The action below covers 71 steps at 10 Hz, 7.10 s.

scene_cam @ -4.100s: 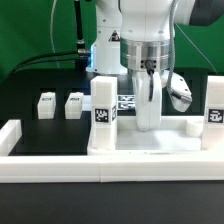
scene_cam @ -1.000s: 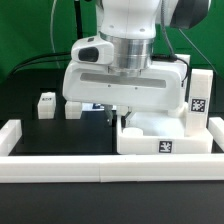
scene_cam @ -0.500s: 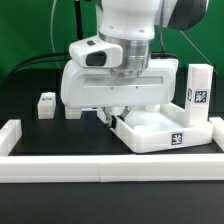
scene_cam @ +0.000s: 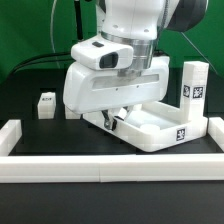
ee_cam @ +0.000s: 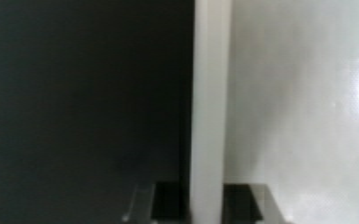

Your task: Assemble desk

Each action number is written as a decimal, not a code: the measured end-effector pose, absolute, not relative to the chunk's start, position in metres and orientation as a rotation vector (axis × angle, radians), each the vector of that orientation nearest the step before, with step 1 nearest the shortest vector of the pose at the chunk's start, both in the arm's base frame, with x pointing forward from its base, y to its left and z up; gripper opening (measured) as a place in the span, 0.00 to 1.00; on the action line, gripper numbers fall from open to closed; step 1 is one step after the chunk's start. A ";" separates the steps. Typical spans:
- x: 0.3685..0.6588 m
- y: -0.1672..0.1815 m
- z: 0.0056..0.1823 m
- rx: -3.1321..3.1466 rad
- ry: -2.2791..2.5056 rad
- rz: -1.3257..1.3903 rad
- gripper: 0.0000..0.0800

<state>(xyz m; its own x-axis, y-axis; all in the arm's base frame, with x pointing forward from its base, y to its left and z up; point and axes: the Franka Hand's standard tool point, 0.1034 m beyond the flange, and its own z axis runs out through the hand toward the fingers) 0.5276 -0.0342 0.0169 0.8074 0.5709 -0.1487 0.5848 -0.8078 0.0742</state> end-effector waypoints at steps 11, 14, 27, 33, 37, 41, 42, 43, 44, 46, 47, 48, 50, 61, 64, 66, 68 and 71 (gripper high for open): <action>0.554 -0.005 0.018 2.427 1.749 -0.237 0.08; 0.577 0.011 0.020 2.184 2.007 -0.238 0.08; 0.635 0.029 0.014 2.191 1.932 -0.309 0.08; 0.643 0.041 0.023 2.172 1.960 -0.461 0.08; 0.642 0.039 0.046 2.185 1.950 -0.501 0.61; 0.647 0.014 0.064 2.104 1.960 -0.548 0.81; 0.647 0.008 0.064 2.089 1.966 -0.557 0.81; 0.648 0.006 0.065 2.077 1.970 -0.552 0.81; 0.650 0.005 0.063 2.060 1.984 -0.539 0.81; 0.649 0.002 0.062 2.075 1.968 -0.538 0.81; 0.649 0.002 0.062 2.094 1.944 -0.534 0.81; 0.649 0.002 0.062 2.094 1.943 -0.535 0.81; 0.646 -0.013 0.054 2.231 1.757 -0.504 0.81; 0.628 -0.077 0.072 2.829 0.251 -0.366 0.81; 0.626 -0.115 0.077 2.838 -0.051 -0.327 0.81; 0.625 -0.113 0.076 2.821 -0.200 -0.305 0.81; 0.610 -0.131 0.076 2.875 -0.320 -0.389 0.81; 0.582 -0.177 0.077 2.927 -0.457 -0.443 0.81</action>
Offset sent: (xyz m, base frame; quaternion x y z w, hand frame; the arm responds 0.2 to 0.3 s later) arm 0.0234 0.0289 -0.0024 -0.0121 0.0168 -0.1973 0.9801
